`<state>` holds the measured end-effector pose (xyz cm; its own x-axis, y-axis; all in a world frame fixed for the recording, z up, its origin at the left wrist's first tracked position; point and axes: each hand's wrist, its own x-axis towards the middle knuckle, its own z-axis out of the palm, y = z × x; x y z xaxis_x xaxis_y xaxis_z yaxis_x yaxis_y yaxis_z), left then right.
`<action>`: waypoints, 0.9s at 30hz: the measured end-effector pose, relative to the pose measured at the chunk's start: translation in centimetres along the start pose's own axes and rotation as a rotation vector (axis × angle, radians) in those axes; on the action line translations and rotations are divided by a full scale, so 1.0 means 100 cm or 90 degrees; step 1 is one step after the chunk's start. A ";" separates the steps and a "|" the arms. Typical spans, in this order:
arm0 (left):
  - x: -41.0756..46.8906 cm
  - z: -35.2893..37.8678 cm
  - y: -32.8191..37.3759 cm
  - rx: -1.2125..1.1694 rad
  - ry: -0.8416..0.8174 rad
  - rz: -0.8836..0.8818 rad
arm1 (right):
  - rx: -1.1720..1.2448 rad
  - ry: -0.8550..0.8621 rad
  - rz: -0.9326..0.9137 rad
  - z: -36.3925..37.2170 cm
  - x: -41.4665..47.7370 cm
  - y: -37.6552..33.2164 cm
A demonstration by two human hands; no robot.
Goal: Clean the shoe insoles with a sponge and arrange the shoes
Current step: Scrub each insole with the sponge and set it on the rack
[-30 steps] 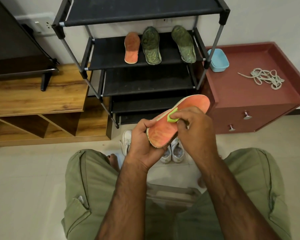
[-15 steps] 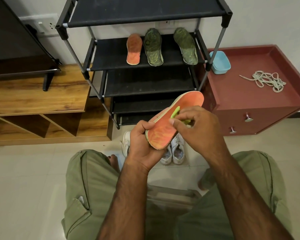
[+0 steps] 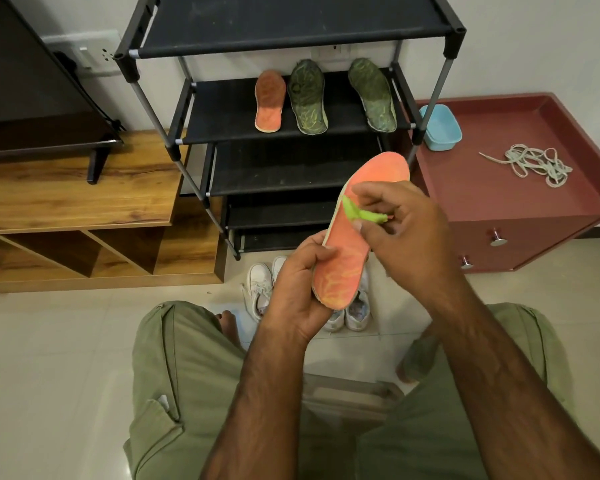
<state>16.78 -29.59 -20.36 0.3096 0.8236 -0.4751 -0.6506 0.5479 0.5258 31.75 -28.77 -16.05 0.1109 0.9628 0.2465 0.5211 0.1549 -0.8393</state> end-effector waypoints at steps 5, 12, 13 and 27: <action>0.000 0.002 0.002 0.010 0.022 0.009 | -0.057 -0.028 -0.002 -0.011 0.004 0.004; -0.001 0.005 -0.002 -0.019 -0.031 0.024 | -0.175 -0.080 -0.030 -0.008 0.006 0.004; -0.001 0.006 -0.002 -0.044 -0.033 0.021 | -0.172 -0.086 -0.032 -0.007 0.006 0.003; 0.005 0.009 0.001 -0.027 0.063 0.059 | -0.099 -0.114 -0.031 -0.001 0.003 -0.011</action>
<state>17.51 -29.03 -19.87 0.1788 0.8505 -0.4947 -0.7028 0.4623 0.5408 31.27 -28.67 -14.99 -0.0627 0.9810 0.1836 0.6473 0.1800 -0.7407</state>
